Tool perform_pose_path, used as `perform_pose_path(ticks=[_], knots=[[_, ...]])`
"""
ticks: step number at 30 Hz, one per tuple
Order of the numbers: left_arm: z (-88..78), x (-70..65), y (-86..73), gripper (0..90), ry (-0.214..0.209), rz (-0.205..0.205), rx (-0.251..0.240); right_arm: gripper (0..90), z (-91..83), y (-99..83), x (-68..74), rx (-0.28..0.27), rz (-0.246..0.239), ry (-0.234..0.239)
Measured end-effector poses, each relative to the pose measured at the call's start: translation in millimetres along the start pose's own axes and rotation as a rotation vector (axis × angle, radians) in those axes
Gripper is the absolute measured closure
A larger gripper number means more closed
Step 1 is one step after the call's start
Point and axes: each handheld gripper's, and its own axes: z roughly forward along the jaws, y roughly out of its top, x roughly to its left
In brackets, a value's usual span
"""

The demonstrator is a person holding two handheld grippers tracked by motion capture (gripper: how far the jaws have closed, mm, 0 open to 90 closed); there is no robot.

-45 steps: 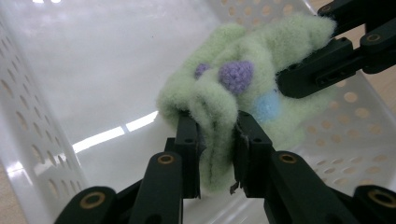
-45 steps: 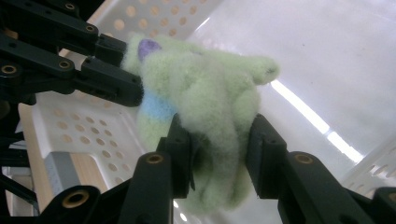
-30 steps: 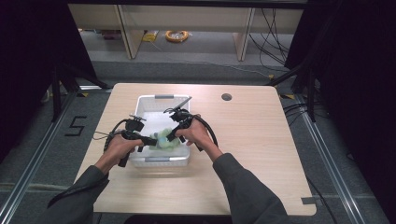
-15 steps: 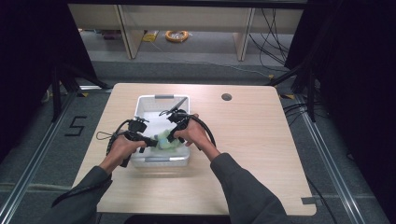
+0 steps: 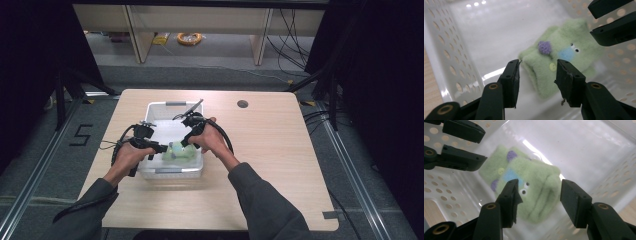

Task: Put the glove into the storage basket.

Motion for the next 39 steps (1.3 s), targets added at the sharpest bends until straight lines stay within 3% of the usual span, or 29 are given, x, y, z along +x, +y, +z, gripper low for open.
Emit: perform_pose_path(ticks=[5, 12, 19, 27, 30, 31, 32, 33, 35, 37, 39], knots=[[-6.0, -5.0, 1.3, 49.8, -0.006, 0.016, -0.012, 48.3, -9.4, -2.4, -3.4, -0.038, 0.008, 0.011], [-12.7, -8.0, 0.5, 45.6, -0.023, 0.000, -0.047, 46.5, -20.6, -5.0, -0.7, -0.065, 0.015, 0.040], [-24.9, -15.3, -2.4, 38.8, -0.070, -0.012, -0.094, 43.7, -36.0, -10.4, 2.9, -0.109, -0.004, 0.064], [-42.5, -35.3, -8.8, 31.9, -0.117, 0.014, -0.148, 34.7, -59.0, -26.6, 5.5, -0.168, -0.021, 0.070], [-48.8, -43.2, -11.1, 30.0, -0.129, 0.031, -0.165, 33.1, -66.8, -34.8, 6.1, -0.198, -0.049, 0.075], [-50.6, -46.3, -12.2, 29.4, -0.137, 0.037, -0.168, 32.9, -69.5, -37.7, 7.2, -0.201, -0.044, 0.074], [-51.5, -48.6, -12.9, 28.9, -0.137, 0.040, -0.173, 32.8, -72.1, -41.1, 8.2, -0.197, -0.019, 0.042], [-52.8, -51.7, -14.0, 28.2, -0.139, 0.045, -0.176, 32.4, -74.4, -43.0, 7.8, -0.215, -0.045, 0.068], [-56.0, -57.2, -16.3, 27.8, -0.152, 0.056, -0.183, 31.2, -80.0, -48.3, 9.2, -0.218, -0.041, 0.084], [-59.5, -64.0, -20.1, 27.3, -0.172, 0.073, -0.199, 30.8, -84.1, -53.4, 9.2, -0.248, -0.056, 0.086], [-60.5, -69.8, -23.8, 26.4, -0.186, 0.069, -0.213, 30.3, -90.6, -60.1, 10.5, -0.243, -0.045, 0.077]])
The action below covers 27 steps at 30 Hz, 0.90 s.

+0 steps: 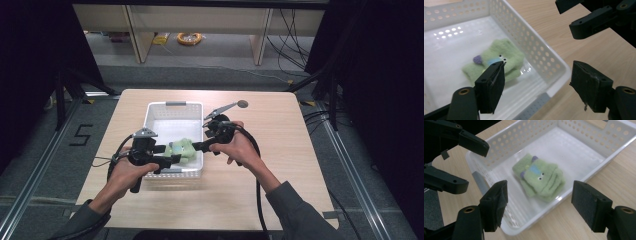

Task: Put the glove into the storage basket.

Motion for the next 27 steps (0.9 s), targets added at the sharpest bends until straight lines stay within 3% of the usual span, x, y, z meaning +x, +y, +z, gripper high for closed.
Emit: perform_pose_path(ticks=[3, 5, 10, 14, 15, 19, 24, 25, 27], knots=[[-2.1, -9.1, -9.2, 25.8, -0.030, 0.021, 0.001, 29.5, -7.3, -9.2, -0.4, -0.040, -0.034, 0.015], [-2.3, -14.6, -15.6, 25.3, -0.039, 0.024, -0.007, 29.0, -15.2, -17.0, 1.4, -0.036, -0.020, 0.018], [-3.8, -28.8, -32.4, 24.6, -0.068, 0.048, -0.019, 28.0, -33.1, -39.5, -0.5, -0.064, -0.058, 0.017], [-4.8, -39.5, -44.5, 24.6, -0.087, 0.072, -0.022, 26.6, -47.1, -63.3, -2.5, -0.100, -0.030, -0.037], [-3.8, -42.2, -47.7, 24.5, -0.091, 0.081, -0.024, 26.4, -52.2, -70.4, -4.4, -0.085, -0.029, -0.034], [-0.7, -51.2, -58.1, 24.2, -0.110, 0.098, -0.007, 25.8, -61.0, -93.1, -9.7, -0.110, 0.009, -0.057], [2.1, -56.9, -68.6, 23.0, -0.117, 0.117, -0.011, 24.1, -68.6, -117.4, -11.8, -0.125, 0.044, -0.049], [3.5, -57.2, -70.4, 22.9, -0.120, 0.112, -0.017, 23.9, -69.1, -122.6, -13.4, -0.136, 0.024, -0.052], [5.5, -57.3, -74.8, 22.8, -0.116, 0.109, -0.020, 23.7, -70.2, -129.4, -11.5, -0.131, 0.027, -0.048]])
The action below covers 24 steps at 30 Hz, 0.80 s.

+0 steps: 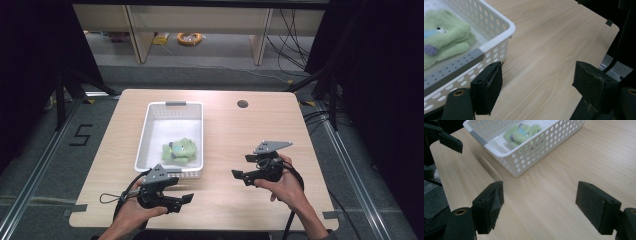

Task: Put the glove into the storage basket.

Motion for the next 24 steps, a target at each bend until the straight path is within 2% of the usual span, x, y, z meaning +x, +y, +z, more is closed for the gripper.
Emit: perform_pose_path(ticks=[1, 2, 3, 4, 6, 7, 8, 9, 11, 12, 13, 15, 16, 17, 18, 19, 20, 21, 22, 23, 24], knots=[[0.7, 0.6, -2.8, 22.7, -0.001, 0.003, 0.005, 23.5, -0.9, -3.8, 0.9, -0.003, 0.006, 0.003], [1.1, 0.7, -5.2, 22.4, 0.001, 0.006, 0.013, 23.0, -1.3, -8.6, 1.0, -0.015, -0.008, -0.016], [2.5, 0.4, -8.6, 22.4, 0.003, 0.001, 0.010, 23.0, -2.7, -12.2, 2.9, -0.006, 0.008, -0.011], [3.5, 0.2, -10.0, 22.2, 0.003, 0.000, 0.005, 23.0, -3.0, -16.6, 1.7, -0.020, -0.014, -0.026], [5.3, 0.1, -15.7, 21.9, 0.006, 0.002, -0.002, 22.8, -3.2, -22.1, 4.4, -0.022, 0.007, -0.026], [5.4, 0.5, -18.6, 21.7, 0.003, 0.006, 0.002, 22.8, -3.2, -25.3, 3.0, -0.026, -0.015, -0.037], [6.3, -0.5, -22.8, 21.5, 0.009, 0.003, 0.001, 22.8, -3.0, -29.1, 4.8, -0.033, -0.008, -0.039], [6.9, -0.5, -25.1, 21.4, 0.008, 0.008, 0.003, 22.8, -3.2, -33.5, 4.0, -0.043, -0.026, -0.049], [7.8, -0.6, -32.0, 20.9, 0.024, 0.029, 0.009, 22.6, -2.8, -40.7, 7.7, -0.035, -0.011, -0.048], [8.2, 0.2, -35.1, 20.3, 0.030, 0.055, 0.008, 22.3, -1.8, -44.9, 7.2, -0.046, -0.031, -0.048], [8.5, 0.1, -38.8, 19.4, 0.032, 0.045, 0.010, 22.1, -1.4, -49.3, 8.1, -0.046, -0.039, -0.045], [9.0, 1.3, -45.4, 18.2, 0.031, 0.033, 0.028, 21.9, -0.9, -58.2, 11.8, -0.032, -0.029, -0.044], [9.0, 2.5, -48.0, 17.6, 0.036, 0.047, 0.033, 21.4, -0.4, -62.7, 14.2, -0.031, -0.024, -0.047], [9.6, 3.1, -50.6, 17.0, 0.044, 0.053, 0.025, 20.9, -0.5, -66.4, 14.5, -0.024, -0.042, -0.050], [7.6, 5.1, -51.8, 16.6, 0.050, 0.083, 0.053, 20.3, 0.3, -70.1, 15.6, -0.014, -0.054, -0.045], [9.8, 3.0, -54.7, 16.6, 0.055, 0.065, 0.024, 20.0, 1.7, -73.9, 16.8, -0.009, -0.057, -0.041], [10.5, 3.1, -56.9, 16.4, 0.065, 0.067, 0.022, 20.0, 1.2, -77.8, 18.7, 0.000, -0.042, -0.053], [9.1, 4.0, -57.9, 16.0, 0.051, 0.073, 0.041, 19.6, 1.2, -80.9, 18.8, 0.011, -0.055, -0.052], [9.3, 4.5, -59.6, 15.7, 0.057, 0.078, 0.036, 18.5, 0.8, -84.2, 20.7, 0.023, -0.041, -0.054], [10.3, 4.1, -61.7, 15.6, 0.058, 0.064, 0.020, 18.0, 0.7, -87.0, 20.3, 0.023, -0.052, -0.052], [8.0, 6.8, -62.5, 15.5, 0.069, 0.095, 0.063, 18.2, 0.4, -89.9, 20.6, 0.021, -0.048, -0.045]])
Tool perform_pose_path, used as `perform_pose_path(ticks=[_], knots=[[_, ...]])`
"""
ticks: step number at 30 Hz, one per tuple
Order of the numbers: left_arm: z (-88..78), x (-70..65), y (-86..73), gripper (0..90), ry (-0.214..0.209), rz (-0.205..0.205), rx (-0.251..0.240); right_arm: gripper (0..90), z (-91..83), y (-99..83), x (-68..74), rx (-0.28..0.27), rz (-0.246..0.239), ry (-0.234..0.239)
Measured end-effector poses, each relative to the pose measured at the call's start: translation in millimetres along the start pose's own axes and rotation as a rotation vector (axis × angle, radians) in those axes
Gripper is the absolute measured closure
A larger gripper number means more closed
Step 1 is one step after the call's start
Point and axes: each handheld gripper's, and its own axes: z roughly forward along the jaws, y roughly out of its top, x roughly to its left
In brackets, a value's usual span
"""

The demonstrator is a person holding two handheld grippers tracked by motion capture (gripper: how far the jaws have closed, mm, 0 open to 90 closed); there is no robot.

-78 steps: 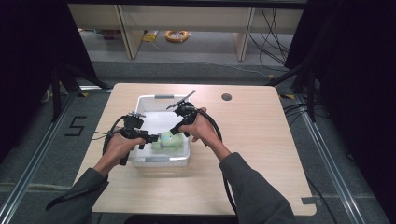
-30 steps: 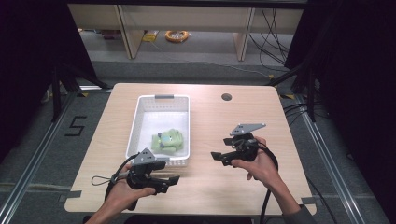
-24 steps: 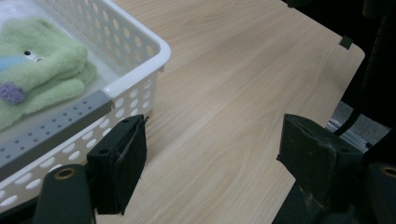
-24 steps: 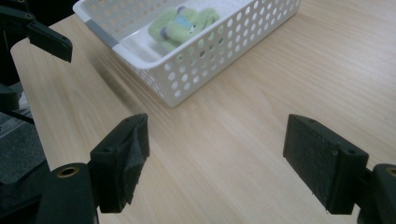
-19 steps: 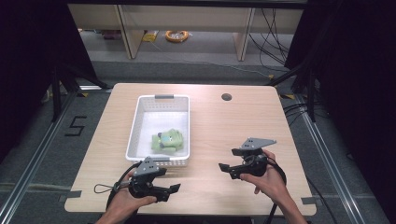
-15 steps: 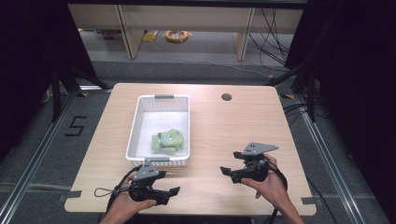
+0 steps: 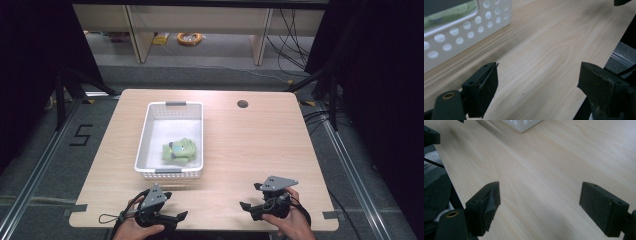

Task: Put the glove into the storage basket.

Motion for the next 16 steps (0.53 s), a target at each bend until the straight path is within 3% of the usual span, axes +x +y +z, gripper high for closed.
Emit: perform_pose_path(ticks=[2, 4, 5, 8, 11, 12, 13, 14, 16], knots=[[4.2, -4.0, -4.2, 15.4, 0.001, -0.048, -0.031, 17.6, -1.9, -6.0, 0.8, 0.020, 0.002, -0.015], [2.6, -1.3, -5.6, 15.2, 0.001, -0.023, 0.009, 17.3, -2.2, -12.0, 1.8, 0.037, 0.004, -0.028], [4.3, -2.0, -7.0, 15.2, 0.022, -0.016, -0.014, 17.3, -2.3, -14.7, 2.7, 0.041, 0.015, -0.025], [3.3, 0.3, -7.5, 15.2, 0.022, 0.011, 0.021, 17.4, -4.2, -20.2, 1.5, 0.040, 0.014, -0.030], [4.5, 0.1, -7.9, 15.2, 0.034, 0.003, 0.006, 17.2, -5.4, -22.9, 0.0, 0.051, -0.001, -0.052], [5.4, 0.4, -8.4, 15.2, 0.023, -0.018, -0.001, 17.2, -4.9, -23.5, -0.8, 0.047, 0.001, -0.052], [5.0, 2.3, -8.2, 15.2, 0.024, -0.003, 0.009, 17.1, -4.2, -24.1, -1.1, 0.046, 0.008, -0.054], [6.3, 2.5, -9.4, 15.2, 0.038, -0.022, 0.003, 17.1, -3.9, -24.2, -1.8, 0.046, 0.003, -0.062], [4.9, 5.1, -8.7, 15.2, 0.033, -0.001, 0.020, 17.1, -4.2, -24.0, -1.3, 0.063, 0.025, -0.062]])
